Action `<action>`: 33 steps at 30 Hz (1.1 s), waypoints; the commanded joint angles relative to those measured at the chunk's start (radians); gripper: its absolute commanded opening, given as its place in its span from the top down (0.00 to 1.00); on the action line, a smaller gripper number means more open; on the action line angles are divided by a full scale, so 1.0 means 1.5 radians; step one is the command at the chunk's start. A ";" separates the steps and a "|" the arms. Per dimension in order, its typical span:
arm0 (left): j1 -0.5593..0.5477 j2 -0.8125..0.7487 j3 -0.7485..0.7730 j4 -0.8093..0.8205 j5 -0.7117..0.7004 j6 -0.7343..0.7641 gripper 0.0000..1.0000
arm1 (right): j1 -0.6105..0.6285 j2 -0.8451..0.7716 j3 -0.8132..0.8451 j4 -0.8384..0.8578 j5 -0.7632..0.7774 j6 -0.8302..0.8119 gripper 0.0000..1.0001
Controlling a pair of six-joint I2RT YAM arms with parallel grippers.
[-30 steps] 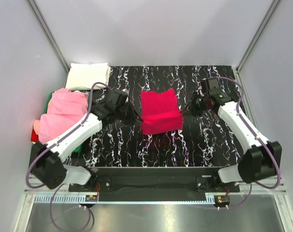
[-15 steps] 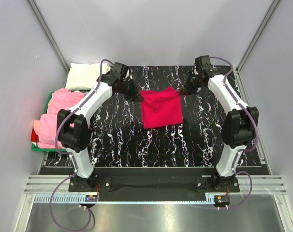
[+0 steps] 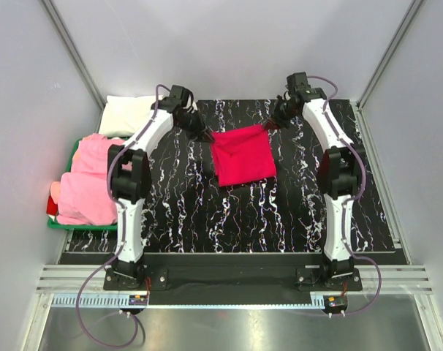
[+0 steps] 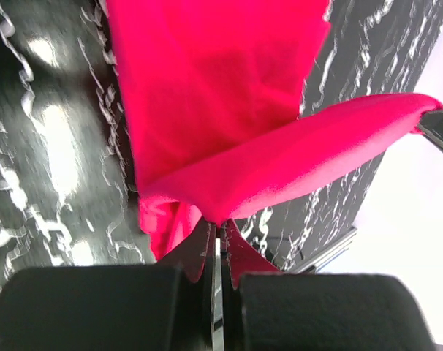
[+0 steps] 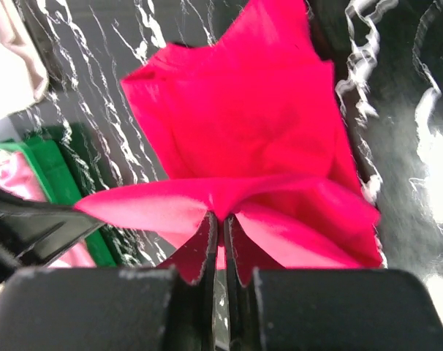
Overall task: Fold and stack the t-shirts
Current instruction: Fold the tshirt
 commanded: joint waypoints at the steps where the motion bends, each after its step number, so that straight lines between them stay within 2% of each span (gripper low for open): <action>1: 0.032 0.068 0.104 0.018 0.057 0.007 1.00 | -0.013 0.079 0.135 0.021 -0.030 0.009 1.00; 2: 0.040 0.088 0.140 0.038 0.064 -0.010 1.00 | -0.017 0.108 0.177 0.026 -0.028 0.016 0.97; 3: 0.057 0.108 0.156 0.090 0.073 -0.021 0.98 | -0.020 0.177 0.266 0.037 -0.041 0.022 0.84; 4: 0.067 0.161 0.175 0.114 0.106 -0.036 0.66 | -0.023 0.212 0.309 0.042 -0.052 0.031 0.41; 5: 0.078 0.192 0.225 0.126 0.117 -0.075 0.47 | -0.029 0.246 0.348 0.042 -0.056 0.050 0.32; 7: 0.101 0.252 0.265 0.165 0.195 -0.118 0.02 | -0.041 0.295 0.388 0.074 -0.089 0.103 0.22; 8: 0.103 0.251 0.267 0.184 0.202 -0.136 0.01 | -0.041 0.278 0.373 0.091 -0.084 0.123 0.18; 10: 0.101 0.207 0.243 0.198 0.170 -0.119 0.01 | -0.040 0.226 0.247 0.180 -0.077 0.131 0.16; 12: 0.100 0.166 0.166 0.226 0.155 -0.103 0.01 | -0.041 0.131 0.094 0.270 -0.057 0.134 0.14; 15: 0.096 0.102 0.108 0.198 0.105 -0.063 0.01 | -0.041 0.034 -0.036 0.301 -0.029 0.104 0.14; 21: 0.074 0.079 0.024 0.184 0.054 -0.008 0.01 | -0.041 -0.145 -0.315 0.376 -0.003 0.077 0.14; 27: 0.052 0.078 -0.054 0.230 0.030 -0.008 0.02 | -0.041 -0.205 -0.468 0.417 -0.018 0.063 0.16; 33: 0.039 0.103 -0.083 0.259 0.028 -0.009 0.02 | -0.040 -0.195 -0.512 0.428 -0.008 0.048 0.18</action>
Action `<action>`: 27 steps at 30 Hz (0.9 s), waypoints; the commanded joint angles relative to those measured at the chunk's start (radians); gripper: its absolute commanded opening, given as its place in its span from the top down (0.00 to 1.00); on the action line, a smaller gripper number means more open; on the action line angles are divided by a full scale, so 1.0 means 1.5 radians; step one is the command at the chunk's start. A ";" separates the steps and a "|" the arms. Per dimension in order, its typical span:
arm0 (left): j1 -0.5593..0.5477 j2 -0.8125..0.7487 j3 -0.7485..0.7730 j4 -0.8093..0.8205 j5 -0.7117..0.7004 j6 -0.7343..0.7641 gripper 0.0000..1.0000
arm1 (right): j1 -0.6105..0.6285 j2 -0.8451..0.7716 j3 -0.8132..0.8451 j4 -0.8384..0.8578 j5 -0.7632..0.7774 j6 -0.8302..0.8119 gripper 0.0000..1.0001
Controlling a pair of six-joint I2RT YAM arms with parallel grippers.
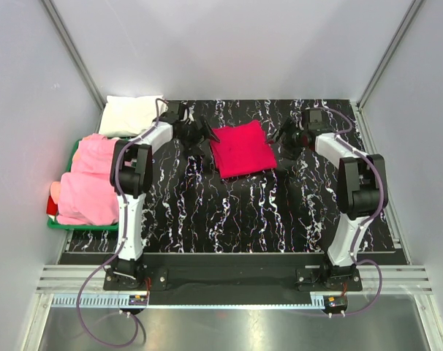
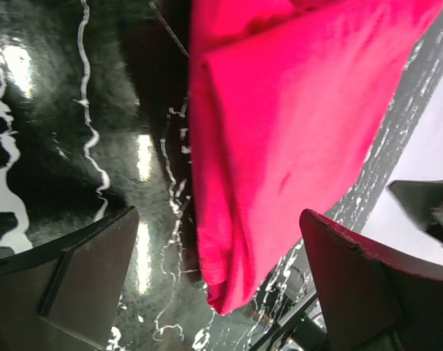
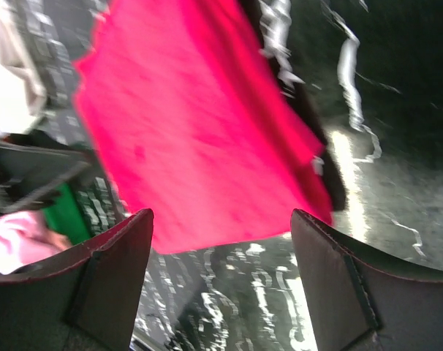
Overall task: Fold and stack the t-shirts
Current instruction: Fold the tshirt
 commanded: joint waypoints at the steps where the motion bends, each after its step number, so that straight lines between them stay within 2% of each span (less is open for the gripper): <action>1: -0.006 0.009 -0.006 0.057 -0.013 0.013 0.02 | 0.005 0.013 -0.011 0.025 0.012 -0.026 0.19; 4: -0.017 0.020 -0.014 0.067 -0.013 0.012 0.05 | 0.006 0.040 -0.016 0.032 0.005 -0.030 0.25; 5: -0.023 0.023 -0.016 0.074 -0.013 0.011 0.12 | 0.007 0.053 -0.020 0.033 0.001 -0.031 0.30; 7: -0.028 0.030 -0.016 0.075 -0.009 0.009 0.21 | 0.015 0.062 -0.030 0.040 -0.003 -0.034 0.32; 8: -0.033 0.032 -0.017 0.075 -0.010 0.008 0.30 | 0.019 0.064 -0.041 0.046 -0.005 -0.034 0.33; 11: -0.044 0.039 -0.016 0.078 -0.004 0.011 0.40 | 0.046 0.063 -0.072 0.061 -0.002 -0.038 0.49; 12: -0.047 0.039 -0.017 0.078 0.001 0.013 0.48 | 0.052 0.060 -0.083 0.066 -0.003 -0.036 0.64; 15: -0.058 0.028 -0.031 0.078 0.011 0.026 0.66 | 0.062 0.039 -0.131 0.082 0.000 -0.027 0.83; 16: -0.063 0.023 -0.051 0.077 0.011 0.034 0.68 | 0.064 0.024 -0.143 0.083 0.000 -0.027 0.86; 18: -0.066 -0.012 -0.087 0.087 0.015 0.037 0.70 | 0.065 0.001 -0.190 0.083 -0.001 -0.027 0.90; 21: -0.072 -0.093 -0.250 0.124 0.011 0.022 0.69 | 0.066 -0.062 -0.263 0.063 0.011 -0.026 0.92; 24: -0.088 -0.189 -0.359 0.171 0.012 0.009 0.67 | 0.069 -0.142 -0.331 0.013 0.016 -0.018 0.95; 25: -0.098 -0.211 -0.416 0.177 0.010 0.009 0.62 | 0.072 -0.191 -0.350 0.002 0.018 -0.009 0.95; 26: -0.102 -0.250 -0.441 0.177 0.007 0.010 0.58 | 0.075 -0.214 -0.382 -0.026 0.018 -0.006 0.87; 27: -0.106 -0.267 -0.482 0.178 -0.002 0.013 0.47 | 0.080 -0.237 -0.395 -0.038 0.016 -0.004 0.77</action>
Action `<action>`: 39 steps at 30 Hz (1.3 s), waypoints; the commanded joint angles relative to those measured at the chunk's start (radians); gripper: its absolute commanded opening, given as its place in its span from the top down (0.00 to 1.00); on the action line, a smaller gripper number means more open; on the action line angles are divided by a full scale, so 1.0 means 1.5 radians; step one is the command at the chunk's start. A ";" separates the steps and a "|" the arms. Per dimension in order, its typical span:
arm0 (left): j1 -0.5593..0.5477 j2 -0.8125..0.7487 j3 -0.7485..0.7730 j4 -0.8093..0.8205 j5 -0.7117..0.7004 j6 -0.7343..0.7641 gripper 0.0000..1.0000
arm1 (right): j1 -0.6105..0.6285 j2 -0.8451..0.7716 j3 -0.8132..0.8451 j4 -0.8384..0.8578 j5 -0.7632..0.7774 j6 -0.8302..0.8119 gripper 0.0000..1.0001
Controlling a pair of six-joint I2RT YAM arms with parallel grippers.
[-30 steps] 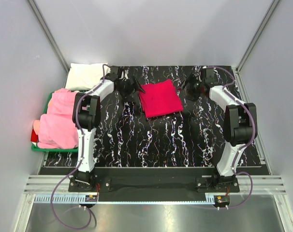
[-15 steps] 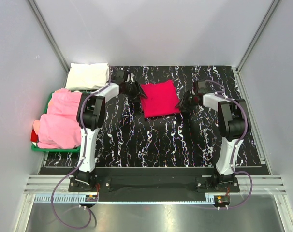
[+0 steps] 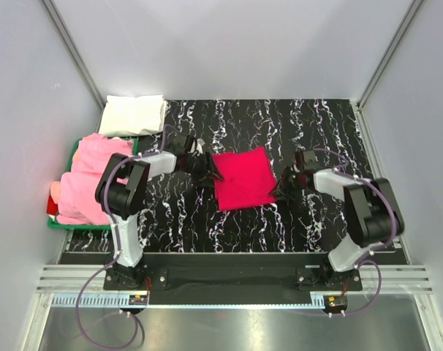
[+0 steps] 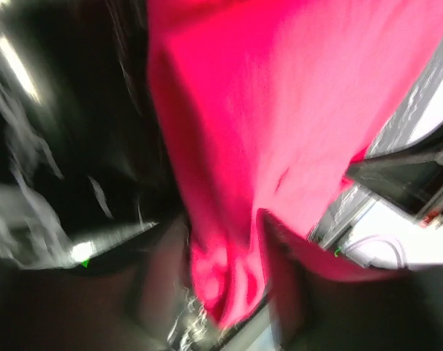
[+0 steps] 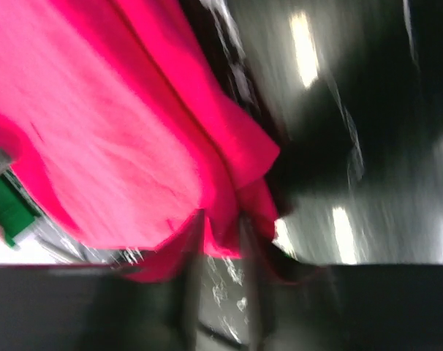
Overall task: Fold and stack the t-shirts
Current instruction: Fold the tshirt, then neatly place the folded tshirt to the corner
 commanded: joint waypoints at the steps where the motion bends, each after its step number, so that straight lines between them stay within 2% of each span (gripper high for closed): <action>1: -0.021 -0.085 -0.100 0.010 -0.029 0.013 0.30 | 0.014 -0.104 -0.052 -0.090 0.009 0.005 0.64; 2: -0.021 -0.108 -0.112 0.002 -0.036 0.018 0.23 | 0.015 -0.139 -0.058 -0.120 0.008 0.005 0.40; 5: -0.021 -0.124 -0.117 -0.034 -0.065 0.047 0.12 | 0.015 -0.199 -0.031 -0.172 0.023 -0.004 0.29; 8: -0.021 -0.124 -0.092 -0.056 -0.068 0.058 0.11 | 0.013 -0.221 0.028 -0.199 0.077 -0.020 0.26; 10: -0.021 -0.121 -0.059 -0.068 -0.069 0.062 0.12 | 0.011 -0.209 0.064 -0.201 0.088 -0.036 0.28; 13: -0.019 -0.104 0.005 -0.102 -0.085 0.075 0.14 | 0.007 -0.124 0.148 -0.197 0.095 -0.056 0.34; 17: -0.011 -0.047 0.097 -0.135 -0.082 0.081 0.23 | 0.004 -0.018 0.264 -0.182 0.092 -0.067 0.39; 22: -0.006 0.008 0.178 -0.169 -0.079 0.089 0.29 | 0.005 0.107 0.368 -0.202 0.095 -0.077 0.41; 27: -0.004 0.058 0.219 -0.175 -0.075 0.090 0.38 | 0.004 0.159 0.400 -0.201 0.096 -0.079 0.43; 31: -0.004 0.075 0.223 -0.165 -0.069 0.088 0.47 | 0.004 0.190 0.411 -0.193 0.090 -0.079 0.49; 32: -0.004 0.077 0.223 -0.162 -0.068 0.087 0.51 | 0.005 0.193 0.412 -0.191 0.090 -0.079 0.52; 34: -0.004 0.076 0.222 -0.161 -0.069 0.086 0.58 | 0.004 0.198 0.411 -0.186 0.087 -0.081 0.65; 35: -0.004 0.074 0.222 -0.160 -0.069 0.086 0.65 | 0.005 0.199 0.411 -0.184 0.085 -0.080 0.70; 36: -0.004 0.072 0.221 -0.161 -0.071 0.086 0.71 | 0.004 0.200 0.410 -0.182 0.084 -0.082 0.80; 38: -0.004 0.065 0.225 -0.161 -0.071 0.085 0.77 | 0.004 0.200 0.409 -0.176 0.085 -0.083 0.88; 39: -0.004 0.063 0.228 -0.163 -0.073 0.086 0.86 | 0.004 0.201 0.410 -0.175 0.085 -0.083 0.94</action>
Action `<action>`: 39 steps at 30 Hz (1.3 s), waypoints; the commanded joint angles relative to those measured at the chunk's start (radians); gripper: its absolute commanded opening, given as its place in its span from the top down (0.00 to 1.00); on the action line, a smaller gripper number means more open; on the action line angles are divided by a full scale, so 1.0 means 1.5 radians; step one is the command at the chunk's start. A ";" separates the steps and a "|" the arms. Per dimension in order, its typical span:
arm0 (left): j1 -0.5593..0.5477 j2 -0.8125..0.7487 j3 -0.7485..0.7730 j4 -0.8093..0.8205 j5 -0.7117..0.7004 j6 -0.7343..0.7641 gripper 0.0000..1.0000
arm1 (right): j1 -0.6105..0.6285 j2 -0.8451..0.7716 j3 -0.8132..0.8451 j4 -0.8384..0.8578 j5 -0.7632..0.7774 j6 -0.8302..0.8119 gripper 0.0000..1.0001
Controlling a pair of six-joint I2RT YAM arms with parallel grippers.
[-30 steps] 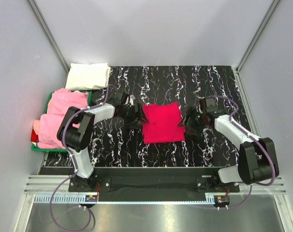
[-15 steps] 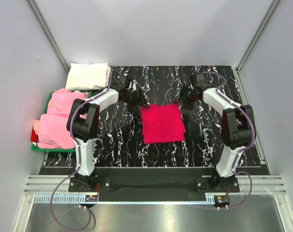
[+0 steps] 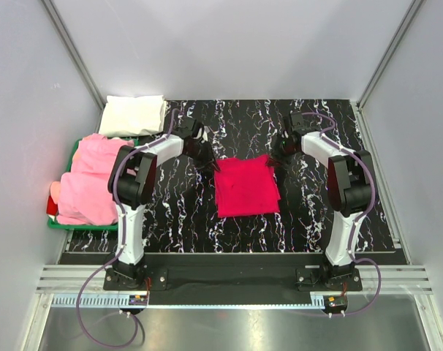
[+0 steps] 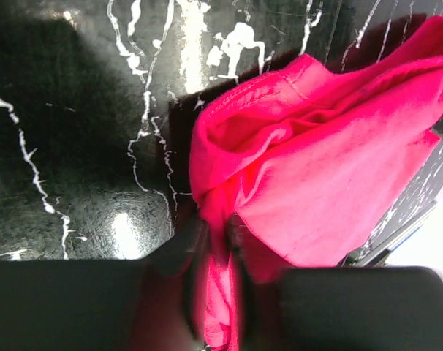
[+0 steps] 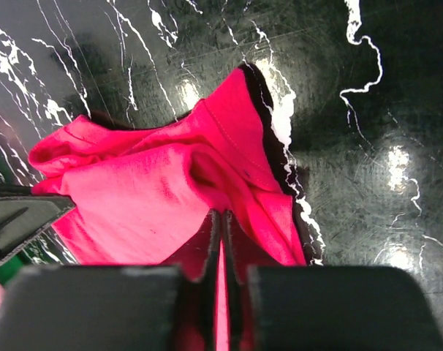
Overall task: Fold and stack the t-shirts
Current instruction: Neatly place the folded tshirt to the corner
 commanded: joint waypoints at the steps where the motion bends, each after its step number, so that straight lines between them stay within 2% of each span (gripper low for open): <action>1: 0.002 -0.021 0.035 -0.003 -0.003 0.009 0.89 | -0.002 0.002 0.031 0.019 -0.001 -0.011 1.00; 4: 0.002 -0.028 0.054 -0.031 -0.007 0.016 0.97 | -0.002 -0.018 0.028 0.011 0.000 -0.010 1.00; 7: 0.002 -0.062 0.064 -0.047 -0.016 0.025 0.97 | -0.002 -0.062 0.018 -0.002 0.013 -0.012 1.00; 12: 0.001 -0.089 0.105 -0.076 -0.029 0.030 0.96 | -0.002 -0.133 0.005 -0.025 0.034 -0.016 1.00; 15: 0.000 -0.075 0.146 -0.090 -0.023 0.032 0.90 | -0.002 -0.153 0.000 -0.036 0.062 -0.015 1.00; 16: 0.001 -0.060 0.155 -0.093 -0.018 0.033 0.85 | -0.003 -0.161 -0.004 -0.043 0.074 -0.014 1.00; 18: 0.001 -0.044 0.180 -0.097 -0.012 0.035 0.53 | -0.005 -0.164 -0.014 -0.039 0.091 -0.009 1.00; 19: 0.000 -0.030 0.184 -0.095 -0.014 0.035 0.33 | -0.007 -0.160 -0.026 -0.024 0.092 -0.005 1.00; 20: 0.000 -0.022 0.194 -0.095 -0.026 0.035 0.02 | -0.013 -0.152 -0.029 -0.022 0.090 -0.004 1.00; 21: 0.002 -0.013 0.201 -0.108 -0.030 0.040 0.01 | -0.016 -0.128 -0.027 -0.021 0.089 0.000 0.75; 22: 0.002 0.005 0.207 -0.111 -0.031 0.043 0.01 | -0.018 -0.114 -0.025 -0.017 0.088 0.000 0.59; 23: 0.002 0.012 0.215 -0.113 -0.033 0.046 0.01 | -0.022 -0.099 -0.020 -0.019 0.089 -0.001 0.46; 25: 0.003 0.026 0.217 -0.113 -0.036 0.051 0.01 | -0.027 -0.054 -0.005 -0.021 0.087 -0.007 0.29; 28: 0.005 0.039 0.212 -0.097 -0.039 0.057 0.01 | -0.040 -0.025 0.002 -0.022 0.086 -0.013 0.27; 31: 0.007 0.059 0.231 -0.099 -0.052 0.069 0.01 | -0.048 -0.040 -0.010 -0.021 0.083 -0.014 0.27; 39: 0.012 0.144 0.275 -0.077 -0.043 0.068 0.01 | -0.052 -0.189 -0.103 -0.032 0.093 -0.029 0.27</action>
